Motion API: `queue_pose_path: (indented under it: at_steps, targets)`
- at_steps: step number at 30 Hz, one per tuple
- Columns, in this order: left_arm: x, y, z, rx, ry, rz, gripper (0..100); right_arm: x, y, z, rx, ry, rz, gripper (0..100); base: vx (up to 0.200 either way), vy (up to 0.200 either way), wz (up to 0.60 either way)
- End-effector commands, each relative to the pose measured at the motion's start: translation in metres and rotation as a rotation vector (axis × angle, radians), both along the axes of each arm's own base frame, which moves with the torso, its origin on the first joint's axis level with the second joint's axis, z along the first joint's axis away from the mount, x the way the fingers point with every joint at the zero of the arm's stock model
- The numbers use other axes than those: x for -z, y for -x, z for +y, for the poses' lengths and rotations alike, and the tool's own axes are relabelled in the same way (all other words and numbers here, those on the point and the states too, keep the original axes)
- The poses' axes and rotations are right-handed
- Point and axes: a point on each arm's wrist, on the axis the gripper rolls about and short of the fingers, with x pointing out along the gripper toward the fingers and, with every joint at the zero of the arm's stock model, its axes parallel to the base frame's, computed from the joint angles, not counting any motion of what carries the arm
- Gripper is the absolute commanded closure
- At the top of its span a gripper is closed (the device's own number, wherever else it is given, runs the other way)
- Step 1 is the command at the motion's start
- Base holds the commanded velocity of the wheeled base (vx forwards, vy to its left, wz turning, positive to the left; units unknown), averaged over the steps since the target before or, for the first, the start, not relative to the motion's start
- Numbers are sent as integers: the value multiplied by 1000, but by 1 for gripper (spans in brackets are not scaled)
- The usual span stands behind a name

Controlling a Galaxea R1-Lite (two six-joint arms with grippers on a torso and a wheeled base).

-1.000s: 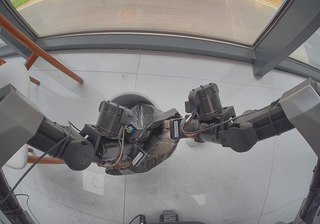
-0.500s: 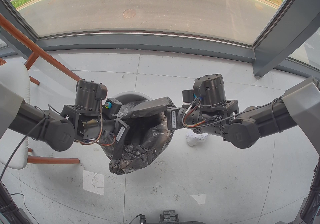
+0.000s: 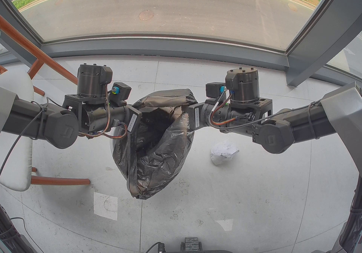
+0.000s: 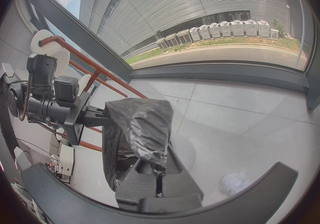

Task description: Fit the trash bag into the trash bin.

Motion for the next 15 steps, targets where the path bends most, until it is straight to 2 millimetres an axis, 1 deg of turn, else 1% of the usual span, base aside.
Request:
queue_pose_path:
  at_steps: [1, 2, 5, 10, 11, 15]
  targets:
    - [-8, -3, 1, -7, 9, -24, 100, 4, -14, -10, 17, 10, -11, 100, 0, 0, 0]
    - [-14, -5, 0, -6, 13, -34, 100, 4, -22, -14, 11, 17, -33, 100, 0, 0, 0]
    - [-21, -9, -2, -5, 20, -46, 100, 4, -29, -13, 12, 12, -52, 100, 0, 0, 0]
    - [-18, -16, -5, -13, 35, -39, 100, -1, -37, -8, 13, -8, -82, 100, 0, 0, 0]
    - [-17, -16, -5, -14, 37, -37, 100, -2, -37, -8, 13, -9, -85, 0, 0, 0, 0]
    - [-13, -16, -4, -19, 35, -23, 100, -1, -37, -11, 19, -14, -81, 0, 0, 0, 0]
